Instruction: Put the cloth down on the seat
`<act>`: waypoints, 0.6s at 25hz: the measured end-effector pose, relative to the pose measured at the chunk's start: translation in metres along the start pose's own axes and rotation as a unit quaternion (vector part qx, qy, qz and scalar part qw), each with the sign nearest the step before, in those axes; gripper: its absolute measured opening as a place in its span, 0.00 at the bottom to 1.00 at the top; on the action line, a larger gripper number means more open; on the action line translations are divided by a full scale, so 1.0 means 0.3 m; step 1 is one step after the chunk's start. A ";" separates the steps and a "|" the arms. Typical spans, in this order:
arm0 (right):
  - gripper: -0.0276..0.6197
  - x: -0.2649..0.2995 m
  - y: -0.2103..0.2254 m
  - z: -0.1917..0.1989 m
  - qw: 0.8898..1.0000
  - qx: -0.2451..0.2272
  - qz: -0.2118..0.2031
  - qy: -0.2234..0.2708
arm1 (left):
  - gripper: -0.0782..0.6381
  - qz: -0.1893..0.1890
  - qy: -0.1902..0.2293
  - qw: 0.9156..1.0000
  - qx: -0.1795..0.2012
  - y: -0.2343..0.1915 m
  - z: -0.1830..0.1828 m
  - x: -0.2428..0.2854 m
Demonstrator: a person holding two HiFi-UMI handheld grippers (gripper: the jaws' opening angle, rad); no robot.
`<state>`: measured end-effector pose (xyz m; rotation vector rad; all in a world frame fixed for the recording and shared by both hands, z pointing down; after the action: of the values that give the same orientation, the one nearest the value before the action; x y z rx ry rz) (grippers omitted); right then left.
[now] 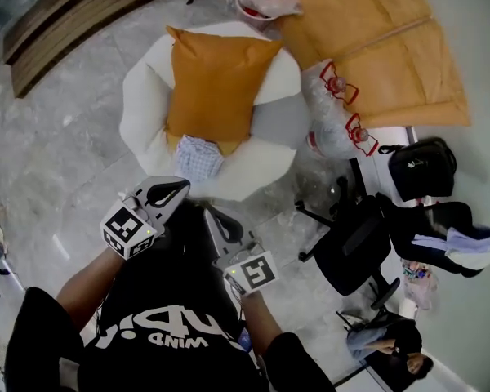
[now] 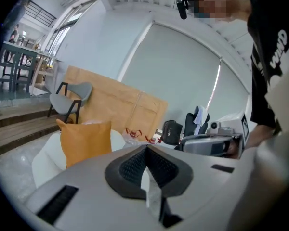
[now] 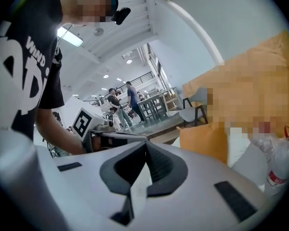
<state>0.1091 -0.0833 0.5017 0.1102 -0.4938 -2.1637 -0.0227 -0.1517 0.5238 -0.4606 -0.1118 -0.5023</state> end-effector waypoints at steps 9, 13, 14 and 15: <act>0.07 -0.007 -0.181 -0.204 0.998 -0.031 -0.037 0.029 | 0.12 -0.005 0.052 0.998 0.026 0.162 -0.247 -0.187; 0.07 0.001 -0.243 -0.253 0.997 -0.041 -0.053 0.041 | 0.12 -0.010 0.077 0.996 0.031 0.201 -0.328 -0.247; 0.07 0.005 -0.252 -0.267 0.996 -0.044 -0.055 0.047 | 0.12 -0.010 0.085 0.996 0.033 0.207 -0.347 -0.259; 0.07 0.010 -0.259 -0.281 0.996 -0.046 -0.055 0.052 | 0.12 -0.011 0.092 0.995 0.035 0.212 -0.366 -0.271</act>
<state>0.0699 -0.0707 0.3946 0.2026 -0.3348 -2.2714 -0.0636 -0.1162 0.3831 -0.3426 0.0430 -0.5578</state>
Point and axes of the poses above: the fingertips, and each gripper's own axes: x forward along the fingers, y to its right, z out of its underside, the point moved 7 cm from there along -x, backward along the fingers, and after that the axes turned 10 degrees about y, right-handed, at the moved point
